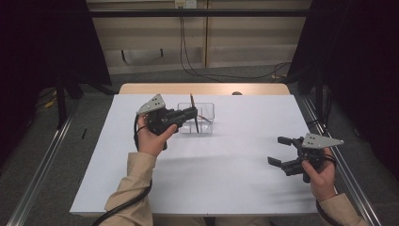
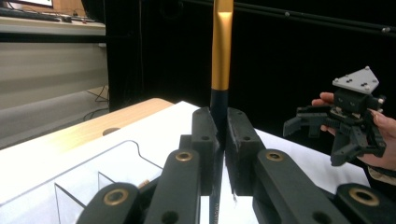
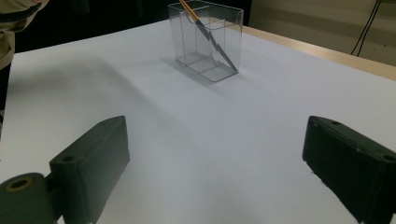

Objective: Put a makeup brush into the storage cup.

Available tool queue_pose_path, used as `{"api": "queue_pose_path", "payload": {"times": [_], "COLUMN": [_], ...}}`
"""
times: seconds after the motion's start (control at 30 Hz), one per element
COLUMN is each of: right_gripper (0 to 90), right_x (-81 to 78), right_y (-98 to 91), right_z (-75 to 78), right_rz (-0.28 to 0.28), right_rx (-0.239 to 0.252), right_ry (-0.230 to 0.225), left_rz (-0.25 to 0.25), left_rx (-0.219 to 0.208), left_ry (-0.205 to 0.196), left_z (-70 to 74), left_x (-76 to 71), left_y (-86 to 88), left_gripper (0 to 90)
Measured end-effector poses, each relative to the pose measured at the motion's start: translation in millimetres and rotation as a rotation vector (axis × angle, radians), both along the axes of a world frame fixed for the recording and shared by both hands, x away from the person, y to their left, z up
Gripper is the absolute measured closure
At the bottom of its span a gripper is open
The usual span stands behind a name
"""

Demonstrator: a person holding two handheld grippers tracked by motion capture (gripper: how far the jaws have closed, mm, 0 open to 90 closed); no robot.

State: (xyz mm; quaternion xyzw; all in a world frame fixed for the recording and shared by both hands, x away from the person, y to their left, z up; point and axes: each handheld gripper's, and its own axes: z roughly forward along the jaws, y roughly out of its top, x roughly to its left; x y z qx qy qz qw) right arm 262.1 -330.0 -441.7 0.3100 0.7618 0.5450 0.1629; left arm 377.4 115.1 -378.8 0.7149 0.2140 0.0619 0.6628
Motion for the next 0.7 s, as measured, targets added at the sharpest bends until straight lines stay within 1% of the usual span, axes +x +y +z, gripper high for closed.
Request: {"api": "queue_pose_path", "payload": {"times": [0.47, 0.7], "right_gripper": [6.7, 6.7], "right_x": [0.1, 0.2], "right_y": [-0.1, 0.1], "right_z": [-0.2, -0.7], "right_rz": [0.003, 0.005], "right_rx": [0.002, 0.003], "right_ry": [-0.001, 0.000], "left_rz": [0.016, 0.024], "left_rx": [0.000, 0.002], "left_ry": [-0.006, -0.017], "left_z": [8.5, 17.7], "left_x": [14.5, 22.1], "left_y": [-3.9, -7.6], "left_gripper": [83.4, 83.4]}}
